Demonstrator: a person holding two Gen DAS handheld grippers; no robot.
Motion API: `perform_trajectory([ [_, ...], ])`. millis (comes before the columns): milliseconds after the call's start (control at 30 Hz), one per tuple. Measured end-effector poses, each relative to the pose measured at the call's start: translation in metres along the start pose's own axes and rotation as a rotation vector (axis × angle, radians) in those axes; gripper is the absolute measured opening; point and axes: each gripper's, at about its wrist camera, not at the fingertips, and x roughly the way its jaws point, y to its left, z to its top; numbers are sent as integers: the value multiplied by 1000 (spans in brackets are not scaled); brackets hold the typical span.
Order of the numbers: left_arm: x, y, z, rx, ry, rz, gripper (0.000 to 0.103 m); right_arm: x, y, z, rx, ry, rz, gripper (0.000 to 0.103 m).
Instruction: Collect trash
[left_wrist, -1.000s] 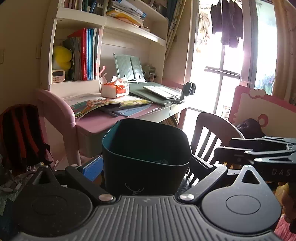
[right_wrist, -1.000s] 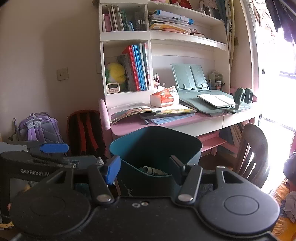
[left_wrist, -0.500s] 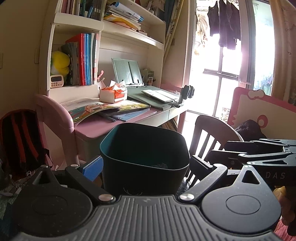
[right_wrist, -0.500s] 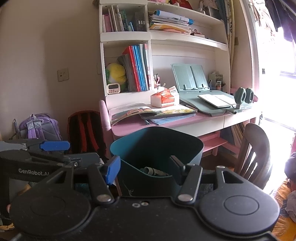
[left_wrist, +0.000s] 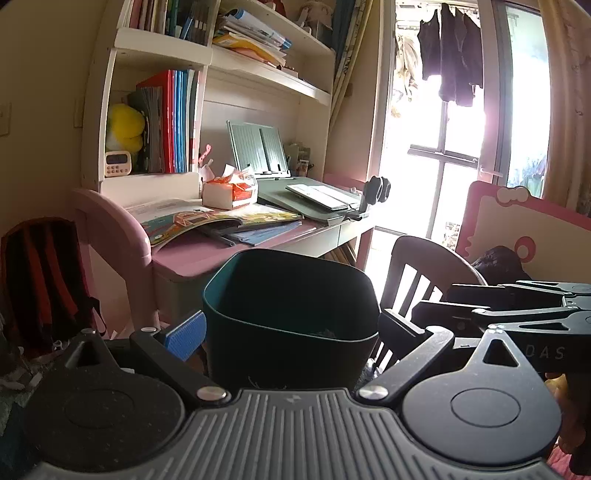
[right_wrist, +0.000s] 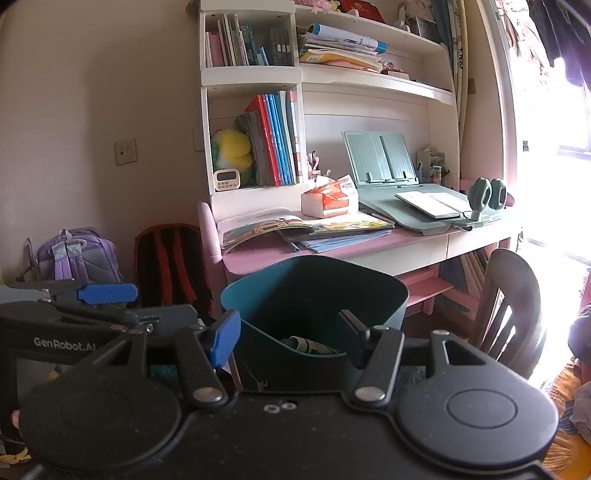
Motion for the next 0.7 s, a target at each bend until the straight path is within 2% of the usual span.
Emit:
perform_trajectory([
  [67,-1,0,0,6,-7,11,103,0,0,0,0,0,-1,58],
  [700,-4,-2,0,11,-27,8,103,-4,1,1,2,-18,-4,58],
])
